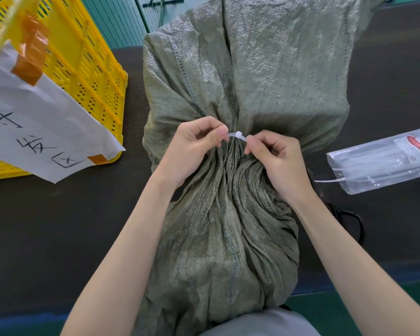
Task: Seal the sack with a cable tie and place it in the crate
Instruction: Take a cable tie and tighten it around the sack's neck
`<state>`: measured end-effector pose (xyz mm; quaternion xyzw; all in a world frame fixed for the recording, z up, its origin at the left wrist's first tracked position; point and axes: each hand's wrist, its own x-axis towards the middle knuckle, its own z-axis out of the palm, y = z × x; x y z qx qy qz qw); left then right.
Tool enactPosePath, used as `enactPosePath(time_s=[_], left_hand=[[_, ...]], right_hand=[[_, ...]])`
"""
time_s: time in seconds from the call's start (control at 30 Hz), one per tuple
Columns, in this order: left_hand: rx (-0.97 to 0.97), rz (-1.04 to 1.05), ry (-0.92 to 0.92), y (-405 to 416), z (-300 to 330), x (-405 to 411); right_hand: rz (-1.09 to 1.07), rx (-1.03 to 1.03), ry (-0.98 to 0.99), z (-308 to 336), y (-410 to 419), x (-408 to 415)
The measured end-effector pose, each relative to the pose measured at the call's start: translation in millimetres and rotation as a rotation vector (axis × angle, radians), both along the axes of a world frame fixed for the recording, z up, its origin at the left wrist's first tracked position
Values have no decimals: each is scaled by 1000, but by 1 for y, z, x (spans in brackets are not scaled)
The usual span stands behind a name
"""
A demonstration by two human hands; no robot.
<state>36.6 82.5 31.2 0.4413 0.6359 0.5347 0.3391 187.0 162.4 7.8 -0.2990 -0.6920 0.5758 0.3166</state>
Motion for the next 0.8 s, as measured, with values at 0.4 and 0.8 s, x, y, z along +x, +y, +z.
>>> enactPosePath(time_s=[0.4, 0.8], left_hand=[[12, -55, -4, 0, -6, -5], [26, -90, -37, 0, -8, -6]], right_hand=[[-8, 8, -37, -2, -1, -5], [7, -33, -17, -1, 1, -5]])
